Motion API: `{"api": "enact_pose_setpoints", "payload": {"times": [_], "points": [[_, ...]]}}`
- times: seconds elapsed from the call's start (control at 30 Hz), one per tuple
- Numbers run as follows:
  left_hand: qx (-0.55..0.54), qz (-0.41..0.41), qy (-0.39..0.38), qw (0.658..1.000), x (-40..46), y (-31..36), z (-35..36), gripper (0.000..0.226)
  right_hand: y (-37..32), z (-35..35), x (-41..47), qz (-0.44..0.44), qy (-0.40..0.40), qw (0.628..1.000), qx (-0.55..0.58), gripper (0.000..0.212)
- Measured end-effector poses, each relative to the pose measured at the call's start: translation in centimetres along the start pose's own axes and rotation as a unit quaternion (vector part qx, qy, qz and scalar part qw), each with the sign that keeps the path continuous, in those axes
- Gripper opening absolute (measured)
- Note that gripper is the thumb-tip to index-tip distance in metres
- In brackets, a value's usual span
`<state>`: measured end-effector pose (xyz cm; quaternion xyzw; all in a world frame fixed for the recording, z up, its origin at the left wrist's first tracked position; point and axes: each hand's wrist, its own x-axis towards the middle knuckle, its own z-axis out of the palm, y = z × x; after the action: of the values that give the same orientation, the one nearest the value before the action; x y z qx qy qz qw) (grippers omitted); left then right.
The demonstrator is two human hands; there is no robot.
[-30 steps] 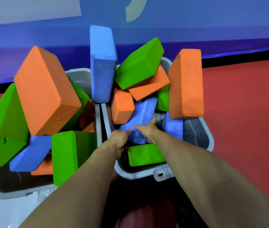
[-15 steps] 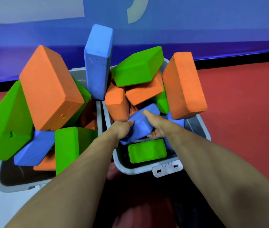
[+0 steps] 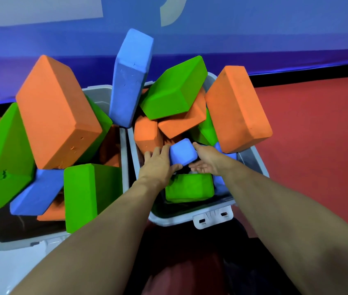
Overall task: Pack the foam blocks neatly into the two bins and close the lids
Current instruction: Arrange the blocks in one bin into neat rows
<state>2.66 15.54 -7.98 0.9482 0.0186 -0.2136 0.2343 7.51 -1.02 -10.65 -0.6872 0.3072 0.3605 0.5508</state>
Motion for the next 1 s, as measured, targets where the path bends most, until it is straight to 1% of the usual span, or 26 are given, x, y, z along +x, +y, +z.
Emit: {"api": "enact_pose_setpoints", "payload": {"times": [0.07,0.13,0.17,0.2,0.23,0.27,0.3,0.33,0.37,0.4,0.43,0.5,0.6,0.63,0.7,0.8,0.83,0.87,0.93,0.97,1.0], "points": [[0.012,0.0,-0.002,1.0,0.2,0.4,0.3,0.073,-0.1,-0.6,-0.1,-0.021,0.017,0.995,-0.096,0.044],[0.021,0.006,-0.012,1.0,0.5,0.3,0.3,0.071,0.1,-1.6,0.1,-0.046,0.016,0.977,-0.207,0.039],[0.023,0.009,-0.014,1.0,0.7,0.3,0.1,0.071,0.2,-2.1,-0.2,-0.062,0.005,0.959,-0.276,0.034],[0.019,0.011,-0.011,1.0,0.9,0.2,-0.1,0.072,0.1,-2.6,-0.8,-0.069,-0.008,0.932,-0.356,0.026],[0.012,0.01,-0.005,1.0,1.0,0.1,-0.3,0.072,0.0,-2.8,-1.6,-0.067,-0.024,0.897,-0.437,0.018],[0.006,0.007,0.001,1.0,1.2,0.0,-0.6,0.073,0.2,-2.8,-2.0,-0.073,-0.047,0.866,-0.492,0.017],[0.003,0.005,0.003,1.0,1.4,-0.1,-0.8,0.073,0.8,-2.8,-1.9,-0.098,-0.078,0.84,-0.528,0.035],[0.005,0.005,0.001,1.0,1.5,-0.1,-1.0,0.073,1.7,-2.5,-1.9,-0.131,-0.112,0.822,-0.543,0.067],[0.008,0.008,-0.002,1.0,1.5,0.0,-1.0,0.072,2.4,-2.1,-1.9,-0.152,-0.125,0.816,-0.543,0.093],[0.01,0.012,-0.006,1.0,1.5,0.1,-1.1,0.072,3.2,-1.6,-1.8,-0.173,-0.127,0.806,-0.552,0.107],[0.009,0.015,-0.01,1.0,1.6,0.1,-1.1,0.071,4.0,-1.1,-1.8,-0.19,-0.117,0.786,-0.577,0.112],[0.01,0.022,-0.009,1.0,1.7,0.1,-1.2,0.071,5.0,-0.6,-1.3,-0.214,-0.088,0.752,-0.617,0.108],[0.017,0.025,0.003,1.0,2.0,-0.4,-1.6,0.071,4.5,-0.7,-1.0,-0.262,-0.083,0.734,-0.621,0.099],[0.015,0.026,0.006,1.0,2.1,-0.5,-1.7,0.071,4.3,-0.7,-0.7,-0.282,-0.079,0.731,-0.616,0.097],[0.014,0.029,0.004,0.999,2.2,-0.7,-1.8,0.07,3.9,-0.4,-0.4,-0.287,-0.078,0.736,-0.608,0.096],[0.007,0.027,0.009,1.0,2.2,-0.8,-1.6,0.071,3.6,-0.1,0.3,-0.262,-0.086,0.762,-0.586,0.094],[0.006,0.027,0.014,1.0,2.2,-0.9,-1.5,0.071,3.7,-0.1,0.4,-0.263,-0.083,0.761,-0.586,0.093],[0.007,0.027,0.015,0.999,2.2,-0.9,-1.5,0.071,3.8,-0.2,0.5,-0.275,-0.071,0.75,-0.597,0.093],[0.0,0.023,0.014,1.0,2.1,-0.9,-1.5,0.071,4.2,-0.5,0.2,-0.304,-0.029,0.717,-0.626,0.092],[-0.003,0.021,0.013,1.0,2.2,-0.8,-1.5,0.071,4.4,-0.8,-0.2,-0.316,-0.004,0.716,-0.623,0.09],[-0.002,0.021,0.012,1.0,2.1,-0.7,-1.4,0.071,4.7,-1.2,-0.6,-0.326,0.024,0.729,-0.602,0.086]]}}
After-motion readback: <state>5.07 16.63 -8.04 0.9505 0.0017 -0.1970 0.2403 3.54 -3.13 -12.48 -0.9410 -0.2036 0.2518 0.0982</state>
